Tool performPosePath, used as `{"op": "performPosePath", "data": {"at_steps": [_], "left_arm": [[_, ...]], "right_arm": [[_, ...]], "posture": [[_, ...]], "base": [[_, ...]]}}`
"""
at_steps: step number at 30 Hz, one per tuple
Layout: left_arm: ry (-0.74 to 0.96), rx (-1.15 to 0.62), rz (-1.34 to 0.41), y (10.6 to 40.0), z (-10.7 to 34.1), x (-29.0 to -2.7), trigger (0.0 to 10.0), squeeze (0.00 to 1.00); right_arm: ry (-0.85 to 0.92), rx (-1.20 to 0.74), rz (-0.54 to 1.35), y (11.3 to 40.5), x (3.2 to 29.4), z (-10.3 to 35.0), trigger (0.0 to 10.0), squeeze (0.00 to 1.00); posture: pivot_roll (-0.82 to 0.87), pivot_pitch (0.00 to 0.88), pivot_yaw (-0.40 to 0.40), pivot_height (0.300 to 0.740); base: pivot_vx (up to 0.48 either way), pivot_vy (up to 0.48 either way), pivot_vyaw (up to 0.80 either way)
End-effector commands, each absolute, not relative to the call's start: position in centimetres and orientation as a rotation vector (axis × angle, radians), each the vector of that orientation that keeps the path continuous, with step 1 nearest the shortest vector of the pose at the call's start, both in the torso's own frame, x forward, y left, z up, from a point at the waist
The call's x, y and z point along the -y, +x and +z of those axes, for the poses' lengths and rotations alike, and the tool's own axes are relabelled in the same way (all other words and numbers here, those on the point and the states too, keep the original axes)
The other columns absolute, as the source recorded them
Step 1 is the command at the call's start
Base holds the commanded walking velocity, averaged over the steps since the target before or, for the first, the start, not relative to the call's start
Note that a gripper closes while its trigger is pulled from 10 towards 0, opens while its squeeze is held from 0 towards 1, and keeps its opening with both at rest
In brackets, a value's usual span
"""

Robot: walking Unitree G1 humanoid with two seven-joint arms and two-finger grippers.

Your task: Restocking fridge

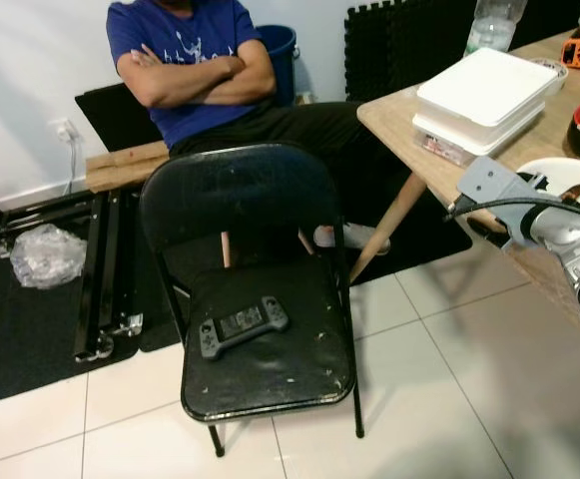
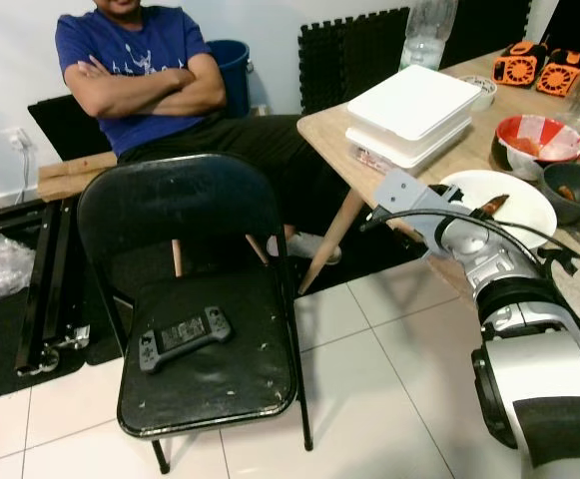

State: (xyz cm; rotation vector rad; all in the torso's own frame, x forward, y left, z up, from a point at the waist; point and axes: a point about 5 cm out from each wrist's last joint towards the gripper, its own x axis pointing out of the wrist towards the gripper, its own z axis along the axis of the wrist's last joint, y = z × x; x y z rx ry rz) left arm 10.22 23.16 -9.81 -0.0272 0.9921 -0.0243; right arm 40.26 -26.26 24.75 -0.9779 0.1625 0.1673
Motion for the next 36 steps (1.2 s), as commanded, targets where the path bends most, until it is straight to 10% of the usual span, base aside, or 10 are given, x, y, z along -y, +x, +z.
{"op": "performPosePath", "data": {"at_steps": [1,14,36], "left_arm": [[-0.018,-0.993,0.021,9.7,-9.5,-24.6,10.0,0.0],[-0.004,-0.98,0.036,10.5,-9.4,-24.5,10.0,0.0],[0.0,-1.016,0.012,9.8,-9.8,-24.1,10.0,0.0]], "right_arm": [[-0.961,-0.156,0.143,40.1,26.9,25.2,10.0,0.0],[-0.781,0.023,0.223,40.3,25.8,29.4,10.0,0.0],[-0.758,-0.237,0.235,39.8,27.8,28.7,10.0,0.0]], "posture": [[0.07,0.291,0.09,0.74],[0.05,0.285,0.09,0.74],[0.04,0.267,0.088,0.74]], "base": [[0.0,0.0,0.0],[0.0,0.0,0.0],[0.0,0.0,0.0]]}}
